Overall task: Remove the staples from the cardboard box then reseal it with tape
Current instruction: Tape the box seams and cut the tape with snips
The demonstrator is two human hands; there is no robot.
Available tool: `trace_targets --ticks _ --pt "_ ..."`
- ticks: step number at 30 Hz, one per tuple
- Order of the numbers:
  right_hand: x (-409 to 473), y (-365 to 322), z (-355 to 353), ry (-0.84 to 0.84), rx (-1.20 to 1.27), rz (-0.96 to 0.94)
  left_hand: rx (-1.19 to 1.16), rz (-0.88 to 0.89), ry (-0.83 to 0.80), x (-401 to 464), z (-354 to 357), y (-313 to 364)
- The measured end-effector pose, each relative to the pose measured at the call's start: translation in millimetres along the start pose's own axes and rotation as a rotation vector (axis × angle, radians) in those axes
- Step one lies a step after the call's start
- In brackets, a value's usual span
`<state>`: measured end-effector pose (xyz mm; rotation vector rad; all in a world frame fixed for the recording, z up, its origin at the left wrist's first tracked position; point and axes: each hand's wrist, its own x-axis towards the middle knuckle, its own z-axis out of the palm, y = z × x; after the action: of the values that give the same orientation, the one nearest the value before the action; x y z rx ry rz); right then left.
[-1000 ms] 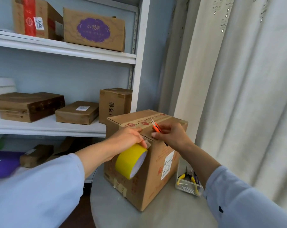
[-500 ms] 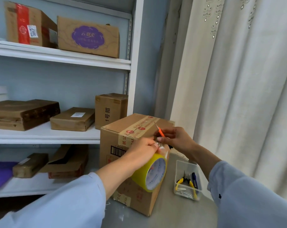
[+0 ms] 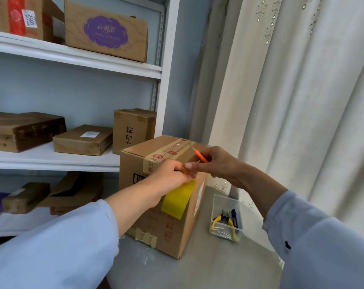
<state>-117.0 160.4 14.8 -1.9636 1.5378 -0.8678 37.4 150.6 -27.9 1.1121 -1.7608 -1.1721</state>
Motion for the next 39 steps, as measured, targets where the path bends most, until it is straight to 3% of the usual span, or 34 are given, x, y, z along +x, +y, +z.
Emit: trace_targets --ticks 9,18,23,27,35,39 --pt "-2 -5 8 0.000 -0.070 -0.054 -0.002 -0.064 0.008 -3 -4 -3" --pt "8 1 19 0.123 -0.194 -0.039 -0.039 -0.045 0.016 0 -6 -9" --pt "10 -2 23 0.184 -0.397 -0.092 -0.117 -0.110 0.008 6 -8 -11" --pt "12 -5 23 0.137 -0.512 -0.090 -0.218 -0.173 -0.031 7 -6 -13" --pt "9 -20 22 0.068 -0.446 -0.123 -0.178 -0.264 -0.053 2 -16 -23" --pt "10 -24 14 0.112 -0.276 -0.029 -0.203 -0.157 -0.025 0 -13 -27"
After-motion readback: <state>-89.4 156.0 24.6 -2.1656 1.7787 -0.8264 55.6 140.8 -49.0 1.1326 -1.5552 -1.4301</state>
